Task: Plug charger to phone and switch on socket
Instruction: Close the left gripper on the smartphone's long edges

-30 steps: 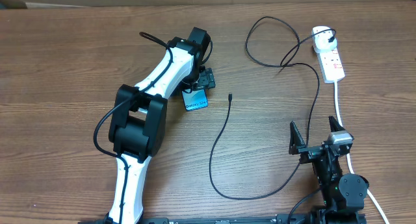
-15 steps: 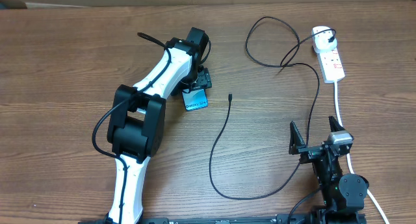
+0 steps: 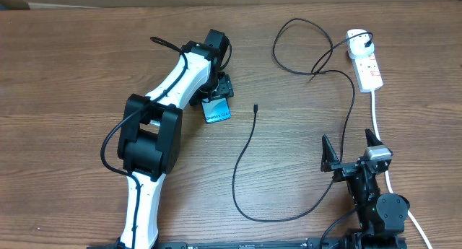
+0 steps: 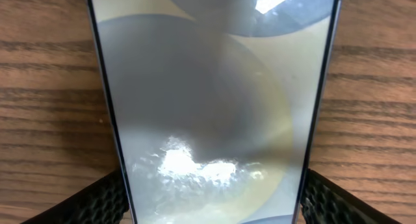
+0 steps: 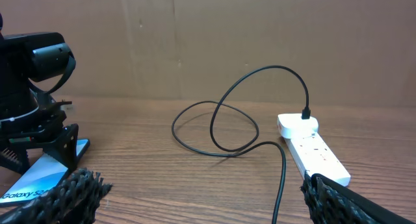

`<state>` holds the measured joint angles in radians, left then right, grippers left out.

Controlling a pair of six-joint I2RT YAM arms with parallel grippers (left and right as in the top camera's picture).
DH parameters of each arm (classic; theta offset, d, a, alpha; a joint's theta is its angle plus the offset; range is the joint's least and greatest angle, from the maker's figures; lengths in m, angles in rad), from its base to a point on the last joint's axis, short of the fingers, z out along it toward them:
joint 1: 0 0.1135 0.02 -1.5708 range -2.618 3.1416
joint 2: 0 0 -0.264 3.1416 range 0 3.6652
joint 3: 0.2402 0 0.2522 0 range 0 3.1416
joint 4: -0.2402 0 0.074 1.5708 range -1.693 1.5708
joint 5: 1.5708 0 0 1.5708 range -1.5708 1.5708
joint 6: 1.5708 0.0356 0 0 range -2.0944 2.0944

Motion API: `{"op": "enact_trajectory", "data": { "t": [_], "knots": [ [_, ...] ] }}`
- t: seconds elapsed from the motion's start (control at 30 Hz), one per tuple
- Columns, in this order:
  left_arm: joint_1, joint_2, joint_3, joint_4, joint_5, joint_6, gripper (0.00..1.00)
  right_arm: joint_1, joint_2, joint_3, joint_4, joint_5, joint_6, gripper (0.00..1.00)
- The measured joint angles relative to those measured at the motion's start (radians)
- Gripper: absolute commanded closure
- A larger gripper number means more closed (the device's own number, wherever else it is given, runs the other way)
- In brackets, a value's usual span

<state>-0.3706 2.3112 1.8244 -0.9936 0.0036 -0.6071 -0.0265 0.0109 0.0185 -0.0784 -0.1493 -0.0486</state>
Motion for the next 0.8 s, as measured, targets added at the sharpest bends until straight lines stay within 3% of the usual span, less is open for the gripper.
{"op": "enact_trajectory", "data": {
  "t": [0.8],
  "knots": [
    [-0.009,-0.001,0.000,-0.001,-0.010,0.000,0.21,0.000,0.000,0.000,0.000,0.000,0.000,0.00]
  ]
}}
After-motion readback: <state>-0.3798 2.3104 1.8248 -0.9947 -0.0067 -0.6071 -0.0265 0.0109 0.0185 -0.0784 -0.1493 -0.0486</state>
